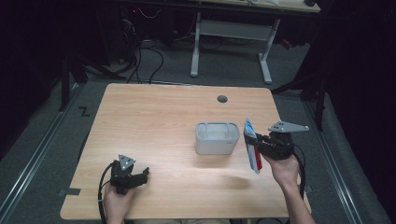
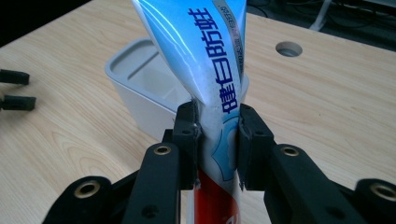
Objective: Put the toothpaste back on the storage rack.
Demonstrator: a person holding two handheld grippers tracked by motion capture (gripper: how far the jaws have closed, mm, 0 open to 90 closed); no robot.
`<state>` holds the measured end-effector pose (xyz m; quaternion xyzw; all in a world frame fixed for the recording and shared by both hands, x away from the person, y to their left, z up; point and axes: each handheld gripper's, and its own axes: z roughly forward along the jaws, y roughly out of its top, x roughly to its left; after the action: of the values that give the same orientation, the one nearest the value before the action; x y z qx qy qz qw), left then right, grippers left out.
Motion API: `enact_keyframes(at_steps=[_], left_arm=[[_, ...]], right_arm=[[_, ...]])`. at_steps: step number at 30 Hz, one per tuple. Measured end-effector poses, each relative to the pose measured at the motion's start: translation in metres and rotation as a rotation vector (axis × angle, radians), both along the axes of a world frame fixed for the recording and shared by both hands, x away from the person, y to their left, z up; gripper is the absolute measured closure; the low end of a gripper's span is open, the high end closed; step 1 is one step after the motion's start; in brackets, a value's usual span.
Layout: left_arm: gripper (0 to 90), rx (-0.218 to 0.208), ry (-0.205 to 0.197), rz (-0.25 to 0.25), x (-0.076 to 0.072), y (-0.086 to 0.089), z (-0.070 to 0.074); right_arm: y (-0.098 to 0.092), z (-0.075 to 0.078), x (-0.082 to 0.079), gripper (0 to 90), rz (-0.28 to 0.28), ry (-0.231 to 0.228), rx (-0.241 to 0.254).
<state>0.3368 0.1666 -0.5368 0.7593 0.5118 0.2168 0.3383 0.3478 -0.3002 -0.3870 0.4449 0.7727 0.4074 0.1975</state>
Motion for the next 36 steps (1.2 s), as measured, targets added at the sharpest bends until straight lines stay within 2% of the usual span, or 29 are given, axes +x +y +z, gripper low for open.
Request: enact_keyframes(at_steps=[24, 28, 36], left_arm=[[20.9, 0.001, 0.000, 0.000, 0.000, 0.000, 0.000], [20.9, 0.001, 0.000, 0.000, 0.000, 0.000, 0.000], [20.9, 0.001, -0.001, 0.001, 0.000, 0.000, 0.000]], right_arm=[[0.017, 0.033, 0.011, 72.6, 0.068, -0.077, 0.028], [0.018, 0.041, 0.012, 72.7, 0.080, -0.095, 0.052], [0.021, 0.046, 0.019, 72.7, 0.088, -0.101, 0.065]])
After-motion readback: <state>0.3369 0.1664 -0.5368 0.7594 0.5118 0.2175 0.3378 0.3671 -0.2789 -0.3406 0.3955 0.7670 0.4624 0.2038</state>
